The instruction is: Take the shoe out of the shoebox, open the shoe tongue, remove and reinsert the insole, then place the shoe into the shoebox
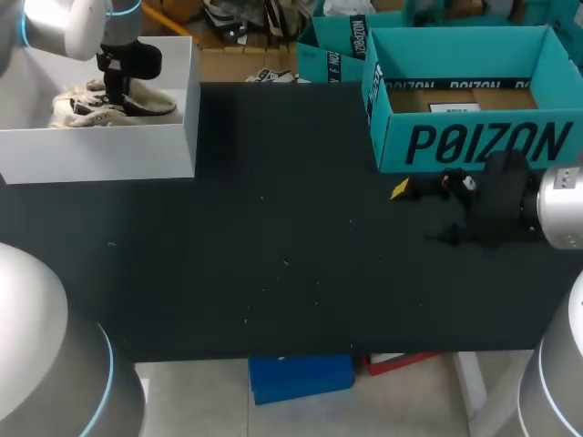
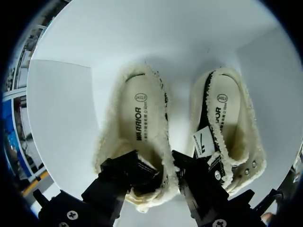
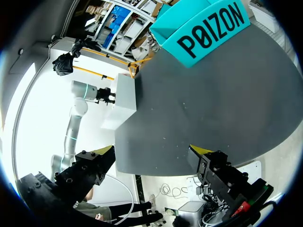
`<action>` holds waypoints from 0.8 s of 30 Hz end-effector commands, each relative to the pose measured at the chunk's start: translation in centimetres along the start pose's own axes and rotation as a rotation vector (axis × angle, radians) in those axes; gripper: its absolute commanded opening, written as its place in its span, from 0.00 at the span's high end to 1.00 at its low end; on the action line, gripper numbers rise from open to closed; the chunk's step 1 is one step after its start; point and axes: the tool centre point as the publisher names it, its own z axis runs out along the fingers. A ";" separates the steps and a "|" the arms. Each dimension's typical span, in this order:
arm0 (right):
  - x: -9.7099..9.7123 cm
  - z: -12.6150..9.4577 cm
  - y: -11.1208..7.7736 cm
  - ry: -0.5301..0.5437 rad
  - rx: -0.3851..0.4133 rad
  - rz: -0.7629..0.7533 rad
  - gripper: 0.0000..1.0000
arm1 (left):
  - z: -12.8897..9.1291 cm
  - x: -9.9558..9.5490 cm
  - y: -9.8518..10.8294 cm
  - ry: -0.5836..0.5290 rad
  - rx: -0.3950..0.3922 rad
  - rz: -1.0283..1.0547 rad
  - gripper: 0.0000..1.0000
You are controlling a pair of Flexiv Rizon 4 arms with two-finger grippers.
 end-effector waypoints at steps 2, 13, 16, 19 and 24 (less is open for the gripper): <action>0.1 0.1 0.0 -0.001 0.000 0.000 0.00 | -2.7 0.0 0.3 0.008 0.015 0.013 0.00; 0.1 0.1 0.0 -0.001 0.000 0.000 0.00 | -10.2 1.6 -1.1 -0.006 0.094 0.094 0.00; 0.1 0.1 0.0 -0.001 0.000 0.000 0.00 | -12.2 2.7 -2.0 -0.026 0.156 0.115 0.00; 0.1 0.1 0.0 -0.001 0.000 0.000 0.00 | -14.2 4.8 -3.1 -0.041 0.196 0.118 0.00; 0.1 0.1 0.0 -0.001 0.000 0.000 0.00 | -16.4 8.5 -4.7 -0.058 0.243 0.090 0.00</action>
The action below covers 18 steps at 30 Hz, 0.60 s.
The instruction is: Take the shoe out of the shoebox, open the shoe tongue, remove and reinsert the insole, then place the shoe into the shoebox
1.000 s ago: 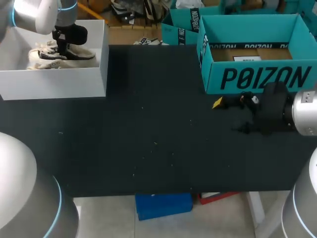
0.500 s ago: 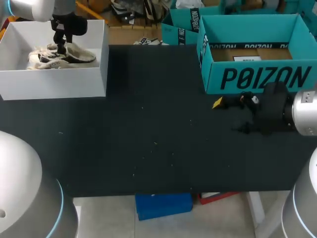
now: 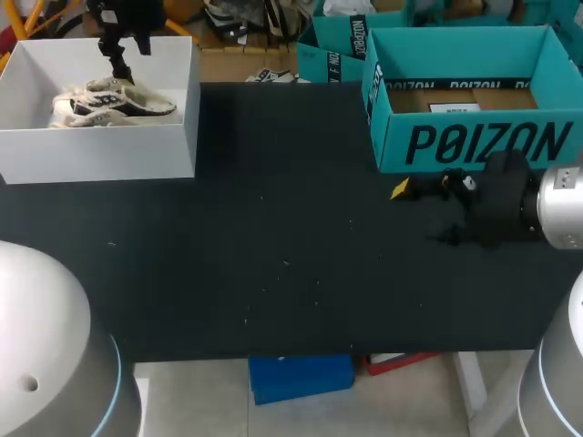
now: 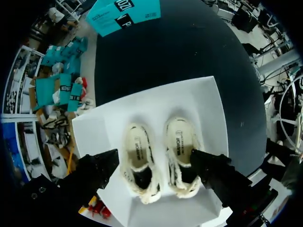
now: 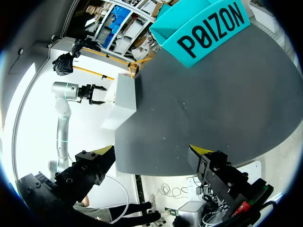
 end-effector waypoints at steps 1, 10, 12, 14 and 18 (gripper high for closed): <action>0.0 0.1 0.0 -0.001 0.000 0.000 0.00 | -3.2 6.6 -1.9 -0.106 0.004 -0.032 0.00; 0.0 0.1 0.0 -0.001 0.000 0.000 0.00 | -4.5 14.5 -8.4 -0.142 0.116 -0.080 0.00; 0.0 0.1 0.0 -0.001 0.000 0.000 0.00 | -4.3 16.4 -9.8 -0.151 0.131 -0.084 0.00; 0.0 0.1 0.0 -0.001 0.000 0.000 0.00 | -3.8 17.9 -10.8 -0.145 0.137 -0.088 0.00; 0.0 0.1 0.0 -0.001 0.000 0.000 0.00 | -2.8 20.8 -12.4 -0.138 0.162 -0.107 0.00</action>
